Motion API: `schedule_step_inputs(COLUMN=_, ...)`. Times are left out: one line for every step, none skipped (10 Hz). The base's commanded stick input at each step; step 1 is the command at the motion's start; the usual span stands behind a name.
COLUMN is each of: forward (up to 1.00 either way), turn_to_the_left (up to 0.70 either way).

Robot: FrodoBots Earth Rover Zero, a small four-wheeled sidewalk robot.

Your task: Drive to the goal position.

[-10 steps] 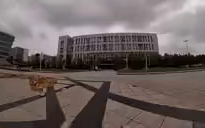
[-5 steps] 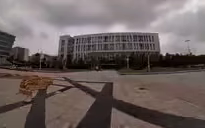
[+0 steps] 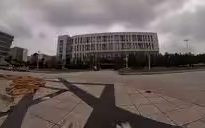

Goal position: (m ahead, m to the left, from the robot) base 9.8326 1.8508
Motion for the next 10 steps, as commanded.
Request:
schedule_step_inputs(forward=1.0, turn_to_the_left=0.0)
schedule_step_inputs(forward=1.0, turn_to_the_left=0.0)
schedule_step_inputs(forward=1.0, turn_to_the_left=0.0)
schedule_step_inputs(forward=1.0, turn_to_the_left=0.0)
schedule_step_inputs(forward=1.0, turn_to_the_left=0.0)
schedule_step_inputs(forward=1.0, turn_to_the_left=0.0)
schedule_step_inputs(forward=1.0, turn_to_the_left=0.0)
schedule_step_inputs(forward=1.0, turn_to_the_left=0.0)
schedule_step_inputs(forward=1.0, turn_to_the_left=0.0)
schedule_step_inputs(forward=1.0, turn_to_the_left=0.0)
